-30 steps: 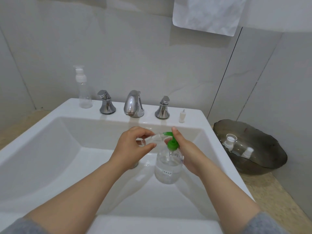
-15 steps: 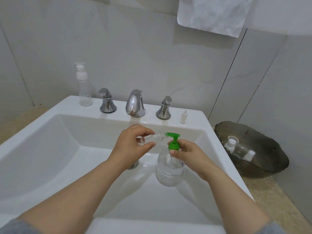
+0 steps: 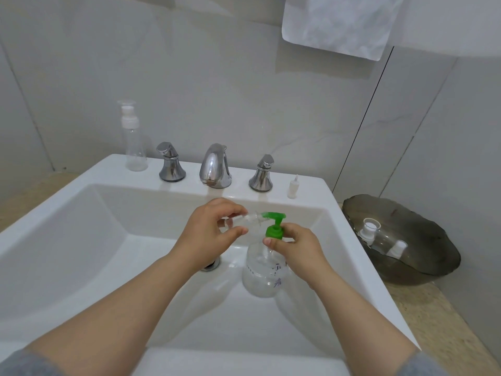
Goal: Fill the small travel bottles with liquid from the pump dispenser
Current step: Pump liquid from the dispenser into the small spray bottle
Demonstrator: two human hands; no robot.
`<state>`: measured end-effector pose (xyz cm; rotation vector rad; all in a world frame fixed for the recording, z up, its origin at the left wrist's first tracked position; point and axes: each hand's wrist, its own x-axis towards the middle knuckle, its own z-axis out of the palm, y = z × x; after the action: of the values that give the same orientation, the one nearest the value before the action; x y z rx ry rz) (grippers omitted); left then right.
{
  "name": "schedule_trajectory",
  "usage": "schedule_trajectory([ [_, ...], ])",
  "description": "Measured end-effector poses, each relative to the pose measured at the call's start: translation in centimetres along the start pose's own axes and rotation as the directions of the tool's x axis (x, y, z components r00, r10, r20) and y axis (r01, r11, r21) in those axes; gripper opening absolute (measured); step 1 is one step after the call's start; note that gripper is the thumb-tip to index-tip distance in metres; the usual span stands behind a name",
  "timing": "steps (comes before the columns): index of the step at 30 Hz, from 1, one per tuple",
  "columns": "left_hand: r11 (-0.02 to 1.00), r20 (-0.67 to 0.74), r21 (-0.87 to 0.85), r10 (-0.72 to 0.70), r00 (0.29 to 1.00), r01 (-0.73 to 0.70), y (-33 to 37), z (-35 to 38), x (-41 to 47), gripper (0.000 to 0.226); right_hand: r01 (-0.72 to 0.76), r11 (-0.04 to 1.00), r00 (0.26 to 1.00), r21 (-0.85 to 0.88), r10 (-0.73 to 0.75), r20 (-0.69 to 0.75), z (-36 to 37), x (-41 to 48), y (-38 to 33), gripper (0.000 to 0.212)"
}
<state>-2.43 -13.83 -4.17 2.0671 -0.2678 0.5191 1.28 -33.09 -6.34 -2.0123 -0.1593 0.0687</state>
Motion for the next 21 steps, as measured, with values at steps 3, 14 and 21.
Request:
schedule_trajectory([
  [3,1.0,-0.017,0.009,-0.002,1.0,0.003,0.0,-0.1,0.0,0.025,0.012,0.999,0.998,-0.051,-0.015,-0.062,0.4,0.1,-0.2,0.024],
  [14,0.999,-0.018,-0.024,-0.046,0.999,0.046,0.0,0.0,-0.1,0.025,-0.037,0.995,0.999,-0.094,0.038,0.007,-0.3,0.6,-0.1,0.031],
  [21,0.998,-0.022,-0.025,-0.059,0.998,0.059,-0.1,0.1,-0.1,0.026,-0.268,0.951,0.947,0.157,0.231,0.222,-1.2,0.2,-1.6,0.037],
])
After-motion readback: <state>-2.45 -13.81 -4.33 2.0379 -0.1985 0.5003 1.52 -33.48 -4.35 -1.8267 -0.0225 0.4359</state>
